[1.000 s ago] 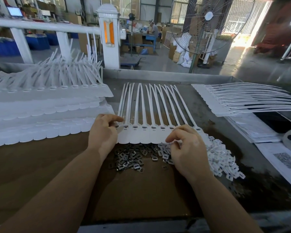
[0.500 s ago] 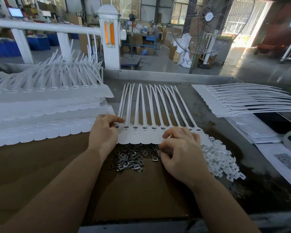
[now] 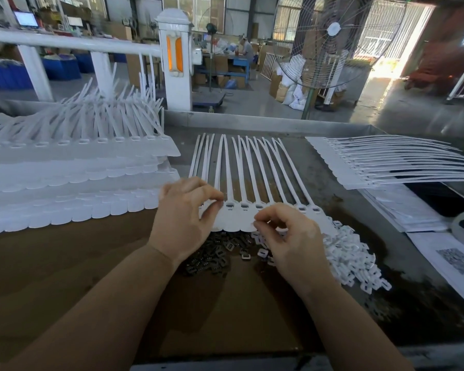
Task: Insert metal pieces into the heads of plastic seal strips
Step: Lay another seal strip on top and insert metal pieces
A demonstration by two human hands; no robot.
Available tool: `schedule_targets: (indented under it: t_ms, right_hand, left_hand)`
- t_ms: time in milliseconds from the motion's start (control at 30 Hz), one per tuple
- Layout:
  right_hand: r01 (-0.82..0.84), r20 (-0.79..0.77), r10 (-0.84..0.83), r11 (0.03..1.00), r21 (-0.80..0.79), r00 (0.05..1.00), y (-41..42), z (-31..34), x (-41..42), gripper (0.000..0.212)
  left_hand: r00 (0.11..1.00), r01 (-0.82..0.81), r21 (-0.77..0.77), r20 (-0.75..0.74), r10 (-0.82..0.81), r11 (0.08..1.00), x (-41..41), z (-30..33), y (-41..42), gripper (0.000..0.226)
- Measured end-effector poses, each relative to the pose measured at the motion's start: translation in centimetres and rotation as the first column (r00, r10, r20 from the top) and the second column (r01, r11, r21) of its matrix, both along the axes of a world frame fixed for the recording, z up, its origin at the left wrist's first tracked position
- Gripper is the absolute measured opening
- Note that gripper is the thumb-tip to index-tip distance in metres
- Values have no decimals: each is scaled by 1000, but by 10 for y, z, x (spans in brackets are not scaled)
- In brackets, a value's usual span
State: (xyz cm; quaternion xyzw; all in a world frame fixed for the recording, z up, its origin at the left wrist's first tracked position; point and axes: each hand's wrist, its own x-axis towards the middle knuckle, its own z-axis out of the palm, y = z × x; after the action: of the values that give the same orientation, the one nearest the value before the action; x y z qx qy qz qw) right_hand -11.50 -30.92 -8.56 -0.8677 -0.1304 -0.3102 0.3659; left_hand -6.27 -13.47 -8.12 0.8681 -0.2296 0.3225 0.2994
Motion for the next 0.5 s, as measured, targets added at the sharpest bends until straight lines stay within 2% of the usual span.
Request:
schedule_targets:
  t_ms: [100,267,400,500]
  right_hand:
    - [-17,-6,17,1000,14,1000,4,0,4,3]
    - [-57,17,57,998,22,998,7,0,9,4]
    - [-102,12,101,992,76,995,7,0,10,4]
    - [-44,7,44,998,35,999,7,-2,10,5]
  left_hand:
    - [982,188,52,19,-189,981,-3,2,-5,10]
    - [963,268,73,-28,-266,961,-4,0,-9,19]
    - [948,288,-77,-118,-296,954,-3,2,-9,8]
    - [934,227,-232,-225,-279,946,-3,3,-8,9]
